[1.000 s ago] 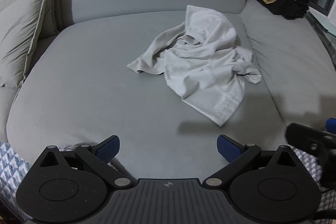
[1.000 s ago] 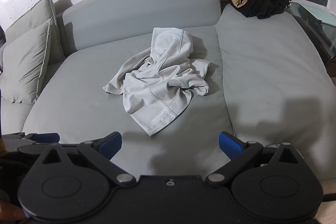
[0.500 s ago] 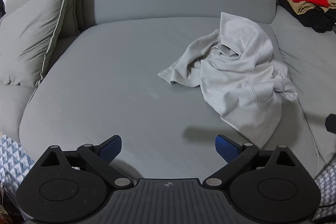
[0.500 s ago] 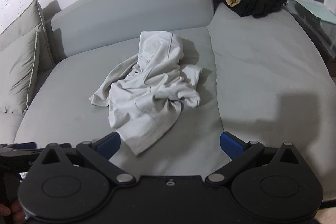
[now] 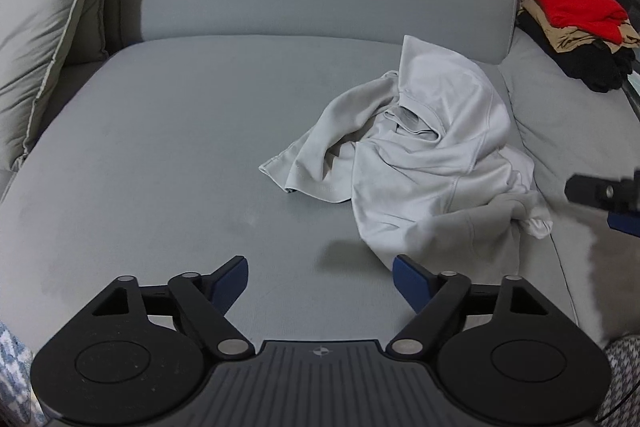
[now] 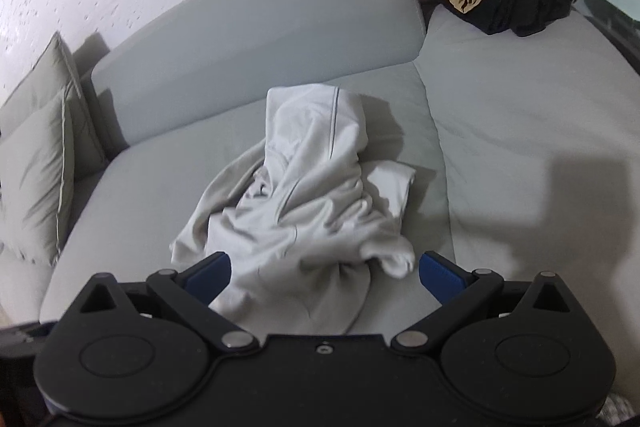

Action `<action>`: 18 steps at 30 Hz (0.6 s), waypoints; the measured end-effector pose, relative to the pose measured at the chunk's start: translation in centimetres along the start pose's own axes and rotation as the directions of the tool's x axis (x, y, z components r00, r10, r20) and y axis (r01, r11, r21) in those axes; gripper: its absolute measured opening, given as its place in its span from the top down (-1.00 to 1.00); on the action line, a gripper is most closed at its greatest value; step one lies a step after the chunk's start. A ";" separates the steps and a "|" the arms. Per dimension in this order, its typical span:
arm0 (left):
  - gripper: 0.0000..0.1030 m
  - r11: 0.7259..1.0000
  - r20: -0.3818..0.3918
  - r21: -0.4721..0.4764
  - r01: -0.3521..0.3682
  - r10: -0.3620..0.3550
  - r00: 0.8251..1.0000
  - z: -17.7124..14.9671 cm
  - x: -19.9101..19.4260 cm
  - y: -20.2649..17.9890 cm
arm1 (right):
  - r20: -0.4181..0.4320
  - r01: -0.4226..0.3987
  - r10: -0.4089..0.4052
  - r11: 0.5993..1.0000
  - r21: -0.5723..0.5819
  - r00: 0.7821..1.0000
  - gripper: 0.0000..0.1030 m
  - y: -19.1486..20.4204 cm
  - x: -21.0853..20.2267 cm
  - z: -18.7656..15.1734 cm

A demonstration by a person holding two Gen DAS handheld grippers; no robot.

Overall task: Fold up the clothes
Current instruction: 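Grasp the white hoodie with the right gripper and lift it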

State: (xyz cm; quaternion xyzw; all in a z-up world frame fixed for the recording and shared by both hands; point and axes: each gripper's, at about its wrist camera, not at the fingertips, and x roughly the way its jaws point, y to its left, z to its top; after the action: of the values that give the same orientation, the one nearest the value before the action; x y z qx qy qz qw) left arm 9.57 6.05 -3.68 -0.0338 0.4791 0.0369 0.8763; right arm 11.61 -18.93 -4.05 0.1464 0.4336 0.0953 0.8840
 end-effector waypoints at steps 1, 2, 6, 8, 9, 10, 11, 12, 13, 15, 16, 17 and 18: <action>-0.49 1.000 -0.005 0.000 0.006 -0.006 1.000 0.1 0.3 0.0 | 0.002 -0.001 0.001 1.000 0.013 1.000 -0.94 -0.2 0.5 0.3; -0.49 1.000 -0.009 -0.001 0.013 -0.013 1.000 0.1 0.7 -0.1 | 0.004 -0.004 0.004 1.000 0.026 1.000 -0.90 -0.4 1.0 0.7; -0.61 0.999 -0.013 -0.015 0.044 -0.044 0.999 0.1 1.4 -0.1 | 0.010 -0.025 0.024 0.997 0.072 1.000 -0.59 -0.9 3.1 2.0; -0.65 0.999 -0.007 -0.017 0.052 -0.052 0.999 0.0 1.5 0.0 | -0.010 -0.051 0.052 0.995 0.090 0.999 -0.39 -0.8 4.6 2.6; -0.64 0.998 -0.009 -0.020 0.059 -0.059 0.998 0.0 1.5 0.0 | -0.023 -0.065 0.067 0.993 0.095 0.997 -0.37 -0.6 5.4 3.0; -0.62 0.998 -0.011 -0.022 0.066 -0.066 0.998 0.0 1.5 0.1 | -0.035 -0.075 0.079 0.993 0.092 0.996 -0.37 -0.3 6.3 3.2; -0.56 0.997 -0.012 -0.025 0.073 -0.073 0.997 0.0 1.5 0.2 | -0.042 -0.077 0.081 0.993 0.085 0.996 -0.37 0.2 7.1 3.4; -0.55 0.997 -0.011 -0.030 0.078 -0.078 0.997 -0.1 1.4 0.3 | -0.051 -0.072 0.076 0.995 0.075 0.996 -0.40 0.7 8.1 3.7; -0.54 0.996 -0.011 -0.037 0.081 -0.081 0.997 -0.1 1.4 0.4 | -0.062 -0.062 0.066 0.996 0.063 0.996 -0.43 1.2 9.0 3.9; -0.49 0.995 -0.008 -0.055 0.083 -0.084 0.996 -0.3 1.1 0.7 | -0.087 -0.031 0.035 0.998 0.048 0.996 -0.47 2.0 11.0 4.1; -0.49 0.994 -0.007 -0.061 0.085 -0.086 0.996 -0.4 1.0 0.9 | -0.098 -0.015 0.018 0.999 0.041 0.995 -0.47 2.3 11.9 4.2; -0.46 0.994 -0.005 -0.066 0.088 -0.088 0.996 -0.6 0.8 1.1 | -0.100 0.005 -0.002 0.999 0.036 0.995 -0.37 2.5 12.5 4.2; -0.45 0.993 -0.003 -0.070 0.090 -0.090 0.996 -0.7 0.7 1.2 | -0.094 0.029 -0.025 0.999 0.033 0.995 0.20 2.5 12.8 4.2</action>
State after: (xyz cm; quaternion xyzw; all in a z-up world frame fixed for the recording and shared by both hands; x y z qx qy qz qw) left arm 9.20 7.23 -4.66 -0.0861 0.4782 0.0140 0.8739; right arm 22.63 -13.52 -10.20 0.1511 0.4782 0.0827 0.8612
